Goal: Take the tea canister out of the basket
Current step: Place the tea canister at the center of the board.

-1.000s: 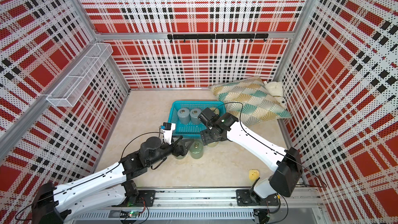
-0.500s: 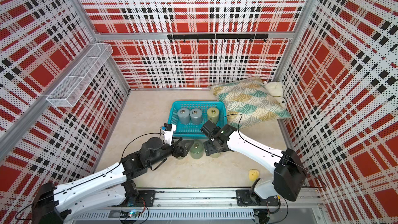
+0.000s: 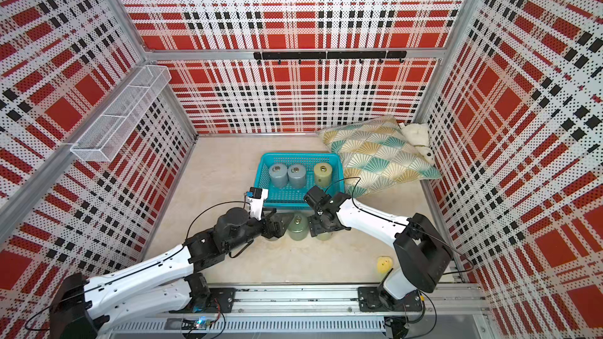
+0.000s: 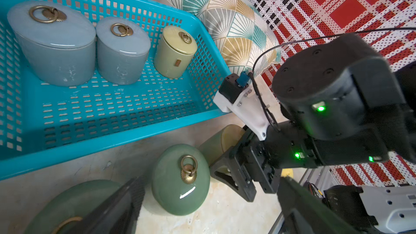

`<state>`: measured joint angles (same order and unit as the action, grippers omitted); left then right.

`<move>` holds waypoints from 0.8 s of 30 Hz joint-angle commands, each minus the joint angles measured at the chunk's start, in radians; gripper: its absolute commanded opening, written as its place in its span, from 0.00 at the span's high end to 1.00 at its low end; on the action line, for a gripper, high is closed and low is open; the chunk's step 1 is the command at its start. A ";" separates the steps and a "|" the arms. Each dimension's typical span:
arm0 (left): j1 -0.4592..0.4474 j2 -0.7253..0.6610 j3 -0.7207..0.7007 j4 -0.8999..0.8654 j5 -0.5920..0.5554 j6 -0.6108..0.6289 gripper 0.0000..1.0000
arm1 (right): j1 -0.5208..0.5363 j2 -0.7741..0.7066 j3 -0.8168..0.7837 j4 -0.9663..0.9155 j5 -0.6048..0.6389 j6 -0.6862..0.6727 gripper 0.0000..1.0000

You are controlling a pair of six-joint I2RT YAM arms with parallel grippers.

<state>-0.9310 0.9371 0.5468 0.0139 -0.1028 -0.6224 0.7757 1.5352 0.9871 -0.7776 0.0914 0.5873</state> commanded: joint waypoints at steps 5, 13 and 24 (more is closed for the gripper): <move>-0.006 0.014 0.028 -0.008 -0.014 0.018 0.00 | -0.021 0.019 -0.014 0.076 -0.020 -0.019 0.34; -0.006 0.031 0.036 -0.008 -0.010 0.024 0.01 | -0.026 0.042 -0.024 0.084 -0.036 -0.017 0.31; -0.006 0.034 0.041 -0.006 -0.010 0.028 0.01 | -0.025 0.012 -0.005 0.056 -0.029 -0.010 0.00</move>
<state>-0.9321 0.9688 0.5613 0.0128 -0.1101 -0.6163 0.7563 1.5539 0.9718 -0.7322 0.0685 0.5701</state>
